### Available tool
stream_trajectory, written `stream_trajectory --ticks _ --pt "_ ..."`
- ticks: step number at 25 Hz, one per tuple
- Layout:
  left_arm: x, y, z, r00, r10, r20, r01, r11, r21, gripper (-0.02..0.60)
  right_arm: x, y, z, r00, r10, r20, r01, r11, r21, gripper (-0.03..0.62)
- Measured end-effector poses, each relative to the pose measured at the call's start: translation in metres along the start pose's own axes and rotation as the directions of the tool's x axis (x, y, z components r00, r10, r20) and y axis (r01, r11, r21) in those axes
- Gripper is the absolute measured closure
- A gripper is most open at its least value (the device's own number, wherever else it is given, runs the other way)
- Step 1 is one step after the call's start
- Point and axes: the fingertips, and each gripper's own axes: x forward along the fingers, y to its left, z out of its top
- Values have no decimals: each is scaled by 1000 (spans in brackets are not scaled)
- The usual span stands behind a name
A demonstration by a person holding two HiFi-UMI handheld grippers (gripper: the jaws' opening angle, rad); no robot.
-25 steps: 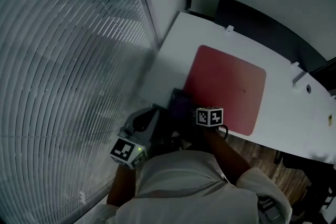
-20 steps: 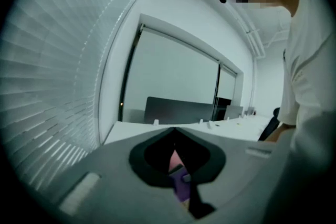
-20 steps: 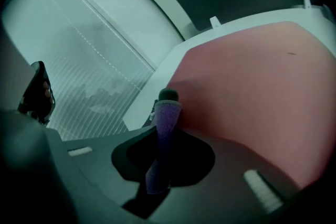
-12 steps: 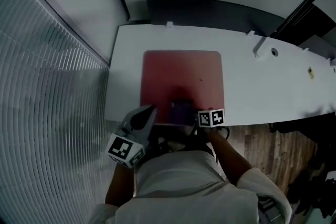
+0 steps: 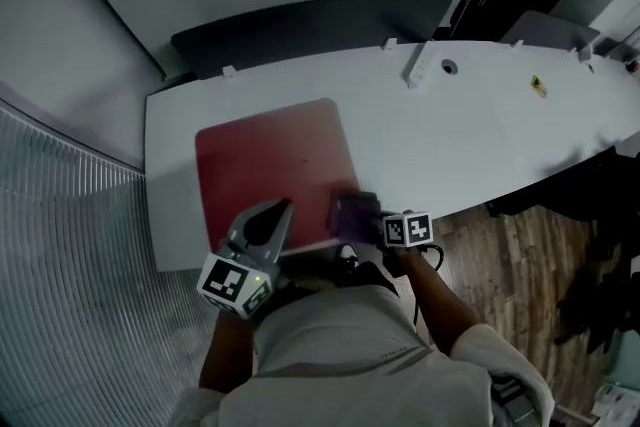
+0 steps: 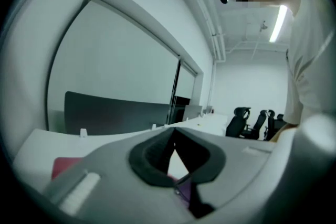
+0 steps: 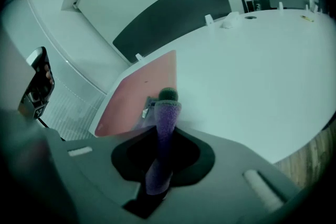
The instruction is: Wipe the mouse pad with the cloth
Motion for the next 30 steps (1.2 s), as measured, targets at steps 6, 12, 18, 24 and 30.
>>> stream_trajectory --ticks 6,12,18,24,30 --pt "24 -31 11 999 -47 24 46 999 28 578 -45 -30 15 993 -46 109 49 998 -25 545" --pt "11 -16 15 1000 3 23 -4 999 37 580 -87 37 69 931 67 359 -27 993 -114 545" --pt "-29 4 22 996 81 38 -83 994 69 580 -135 138 118 828 199 524 13 928 -373 546" --pt "-81 32 35 981 183 68 -190 974 119 579 -154 235 135 760 346 550 72 796 -601 546" --pt "-126 52 42 957 272 99 -282 953 111 578 -132 294 130 765 427 482 28 726 -687 546"
